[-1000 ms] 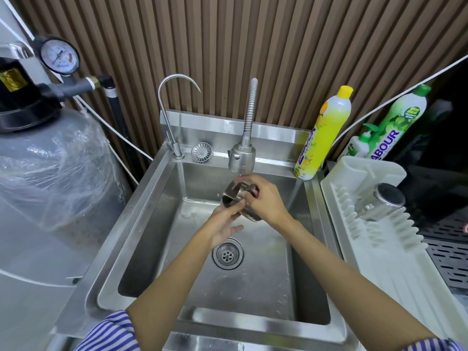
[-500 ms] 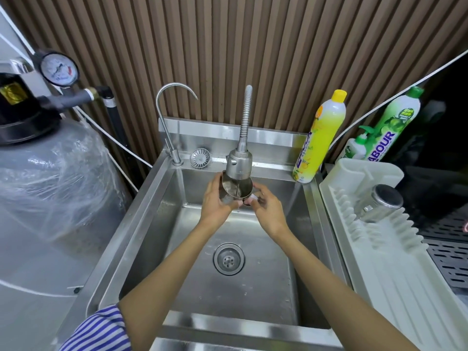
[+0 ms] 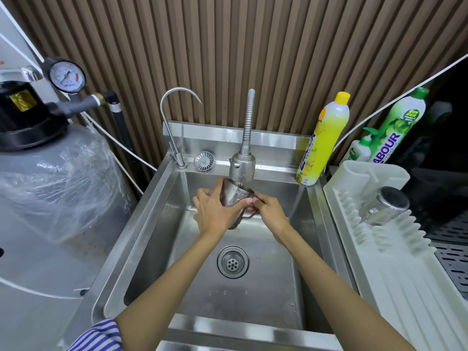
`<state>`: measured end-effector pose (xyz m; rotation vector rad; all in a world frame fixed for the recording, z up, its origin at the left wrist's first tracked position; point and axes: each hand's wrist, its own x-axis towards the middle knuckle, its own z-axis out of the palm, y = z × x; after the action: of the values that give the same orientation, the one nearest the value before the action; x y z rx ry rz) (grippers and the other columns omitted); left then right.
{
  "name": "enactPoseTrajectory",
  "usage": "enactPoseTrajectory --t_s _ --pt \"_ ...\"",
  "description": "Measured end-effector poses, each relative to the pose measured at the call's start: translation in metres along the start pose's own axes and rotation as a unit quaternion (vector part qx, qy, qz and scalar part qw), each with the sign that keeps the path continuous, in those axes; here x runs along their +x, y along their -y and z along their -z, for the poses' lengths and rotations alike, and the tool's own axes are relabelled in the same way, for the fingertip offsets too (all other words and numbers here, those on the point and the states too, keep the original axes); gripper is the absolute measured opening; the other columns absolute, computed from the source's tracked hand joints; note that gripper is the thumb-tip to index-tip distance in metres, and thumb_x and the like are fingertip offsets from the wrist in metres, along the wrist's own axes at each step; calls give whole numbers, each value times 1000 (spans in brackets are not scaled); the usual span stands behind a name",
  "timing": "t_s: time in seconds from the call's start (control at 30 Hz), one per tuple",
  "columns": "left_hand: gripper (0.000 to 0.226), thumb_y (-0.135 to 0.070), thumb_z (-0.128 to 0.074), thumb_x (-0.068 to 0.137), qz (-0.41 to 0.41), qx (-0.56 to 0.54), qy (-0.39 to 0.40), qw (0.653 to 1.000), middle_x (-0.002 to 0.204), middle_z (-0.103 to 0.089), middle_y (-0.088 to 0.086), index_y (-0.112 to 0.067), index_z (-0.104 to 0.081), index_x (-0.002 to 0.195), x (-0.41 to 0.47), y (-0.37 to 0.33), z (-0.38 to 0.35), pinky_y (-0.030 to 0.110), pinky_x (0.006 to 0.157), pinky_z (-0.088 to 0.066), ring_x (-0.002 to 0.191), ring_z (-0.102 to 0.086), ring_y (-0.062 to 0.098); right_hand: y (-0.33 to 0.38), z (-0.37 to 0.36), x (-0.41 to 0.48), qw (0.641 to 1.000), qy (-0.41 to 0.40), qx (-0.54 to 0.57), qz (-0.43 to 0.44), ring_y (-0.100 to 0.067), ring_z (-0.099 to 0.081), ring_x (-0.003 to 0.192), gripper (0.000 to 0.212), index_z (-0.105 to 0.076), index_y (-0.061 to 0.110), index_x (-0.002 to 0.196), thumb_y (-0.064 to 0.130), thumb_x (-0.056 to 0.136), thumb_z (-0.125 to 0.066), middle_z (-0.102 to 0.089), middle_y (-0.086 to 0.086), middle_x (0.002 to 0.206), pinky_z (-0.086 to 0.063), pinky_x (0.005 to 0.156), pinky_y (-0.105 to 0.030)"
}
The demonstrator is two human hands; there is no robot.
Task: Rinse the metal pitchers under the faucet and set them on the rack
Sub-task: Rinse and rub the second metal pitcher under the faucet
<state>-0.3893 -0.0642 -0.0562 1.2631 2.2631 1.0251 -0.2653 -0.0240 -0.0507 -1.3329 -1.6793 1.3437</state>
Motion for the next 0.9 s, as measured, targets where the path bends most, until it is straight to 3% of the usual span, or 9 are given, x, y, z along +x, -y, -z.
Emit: enactPoseTrajectory --t_s 0.13,0.23,0.3,0.4,0.47,0.6,0.7,0.8,0.9 --pt "76 -74 -58 65 35 -27 67 997 117 -55 9 -26 -49 125 -2 6 -10 39 94 -44 118 -46 29 15 12 1 988 3 -155 0 -18 -55 65 28 -60 8 73 8 94 -41 -62 -11 73 -39 61 -21" --pt "75 -73 -58 67 60 -84 121 987 116 -62 7 -17 -53 116 -9 8 -22 34 93 -46 112 -55 25 28 22 2 963 8 -268 5 -37 -59 84 26 -62 -5 81 8 92 -42 -66 -25 88 -42 69 -31" --pt "69 -67 -62 69 84 -126 150 977 114 -62 7 -14 -50 113 -12 7 -30 30 88 -47 107 -58 24 34 26 0 946 7 -324 13 -40 -58 87 23 -60 -4 80 7 89 -42 -65 -26 92 -40 67 -33" --pt "57 -52 -70 73 103 -218 191 952 106 -62 7 -12 -49 106 -14 2 -41 41 92 -51 103 -62 25 42 29 -7 926 -4 -376 42 -37 -59 85 18 -57 4 78 7 88 -43 -66 -21 94 -42 65 -33" --pt "49 -40 -74 73 96 -272 197 937 100 -63 7 -8 -53 104 -12 -1 -46 43 94 -50 99 -63 24 45 30 -12 914 -18 -397 78 -37 -60 89 16 -61 4 88 6 87 -45 -65 -18 97 -46 70 -35" --pt "49 -19 -81 68 74 -345 157 922 97 -64 4 -17 -46 102 -2 -13 -48 28 84 -47 92 -60 19 43 36 -20 896 -71 -415 142 -25 -57 98 43 -58 27 121 6 84 -50 -65 -3 100 -37 84 -39" --pt "69 -5 -83 63 63 -393 112 911 107 -63 6 -14 -41 116 6 -18 -46 23 85 -49 96 -62 17 38 39 -19 920 -91 -351 147 -18 -56 99 50 -52 34 129 10 86 -55 -68 3 111 -38 92 -39" --pt "76 -6 -87 56 40 -376 49 925 106 -65 3 -16 -43 118 12 -19 -42 35 94 -48 102 -63 21 30 36 -11 960 -92 -234 121 -19 -61 102 48 -55 35 127 9 86 -57 -68 0 117 -43 98 -36" --pt "84 -7 -87 52 -8 -356 -6 934 114 -59 -3 -26 -44 121 11 -17 -34 16 92 -45 102 -58 3 18 28 -6 993 -76 -53 78 -12 -57 114 44 -58 29 125 9 86 -61 -64 2 122 -39 100 -22"
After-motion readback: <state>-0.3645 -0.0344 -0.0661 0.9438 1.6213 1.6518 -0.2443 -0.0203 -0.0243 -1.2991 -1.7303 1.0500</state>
